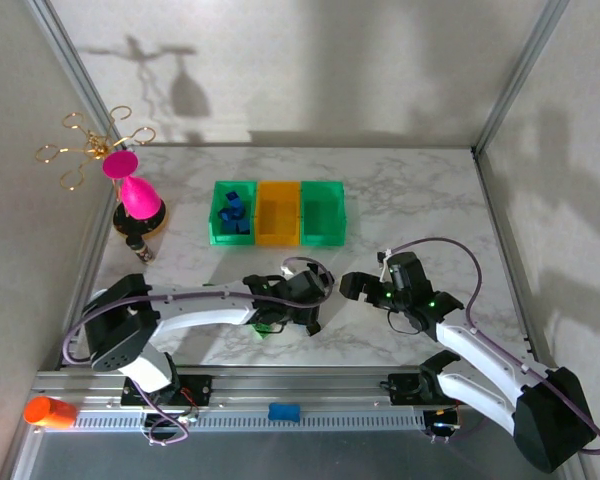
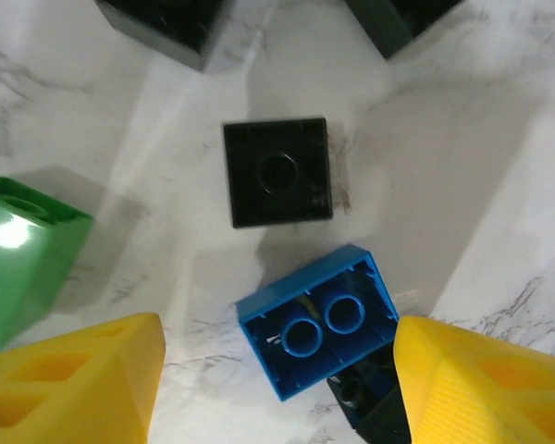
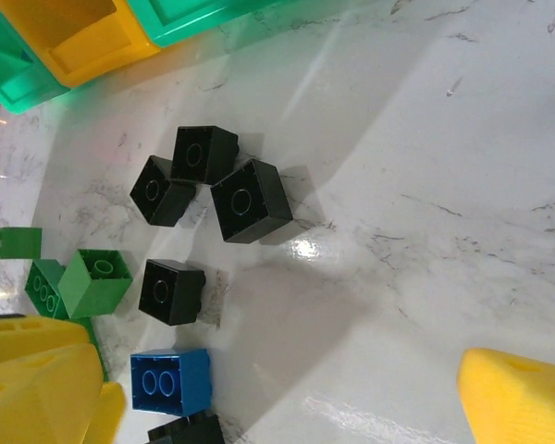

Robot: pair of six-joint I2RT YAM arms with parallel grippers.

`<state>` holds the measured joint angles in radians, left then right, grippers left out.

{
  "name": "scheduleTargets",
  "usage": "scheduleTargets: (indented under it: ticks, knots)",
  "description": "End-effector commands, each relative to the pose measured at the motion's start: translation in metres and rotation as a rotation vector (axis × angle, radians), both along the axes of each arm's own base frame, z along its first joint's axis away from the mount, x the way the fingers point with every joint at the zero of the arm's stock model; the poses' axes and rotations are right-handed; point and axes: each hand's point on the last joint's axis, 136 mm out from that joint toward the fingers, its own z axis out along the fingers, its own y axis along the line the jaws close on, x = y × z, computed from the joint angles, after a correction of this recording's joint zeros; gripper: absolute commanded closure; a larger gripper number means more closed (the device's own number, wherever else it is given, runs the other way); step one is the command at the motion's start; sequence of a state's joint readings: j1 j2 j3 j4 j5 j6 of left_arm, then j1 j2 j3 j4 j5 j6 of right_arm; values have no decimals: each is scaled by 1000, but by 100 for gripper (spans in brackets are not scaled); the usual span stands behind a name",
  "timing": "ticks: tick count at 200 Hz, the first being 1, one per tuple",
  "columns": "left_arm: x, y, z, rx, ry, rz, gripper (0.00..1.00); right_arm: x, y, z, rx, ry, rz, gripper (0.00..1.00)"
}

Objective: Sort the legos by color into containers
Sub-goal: Pick up the lego from the middle-left of the table.

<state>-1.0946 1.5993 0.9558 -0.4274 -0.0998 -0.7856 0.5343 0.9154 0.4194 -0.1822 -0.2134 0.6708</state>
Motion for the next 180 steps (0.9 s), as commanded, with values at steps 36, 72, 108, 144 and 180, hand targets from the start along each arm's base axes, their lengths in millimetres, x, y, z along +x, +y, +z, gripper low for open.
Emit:
scheduleTargets:
  ticks: [36, 72, 108, 144, 180]
  knots:
    - [-12, -22, -14, -39, 51, 77, 29, -6, -8, -7, 14, 18, -17, 1]
    - [-12, -26, -27, 29, 37, 110, 28, -4, -12, -6, 18, 8, -25, 1]
    - [-7, -18, -36, 78, 10, 154, 28, -5, -14, -7, 27, 3, -23, 1]
    - [-4, -24, -40, 76, -1, 155, 32, -5, -16, -9, 35, 4, -25, 1]
    - [-4, -25, -44, 91, -5, 150, 38, -5, -16, -11, 37, 6, -28, 1]
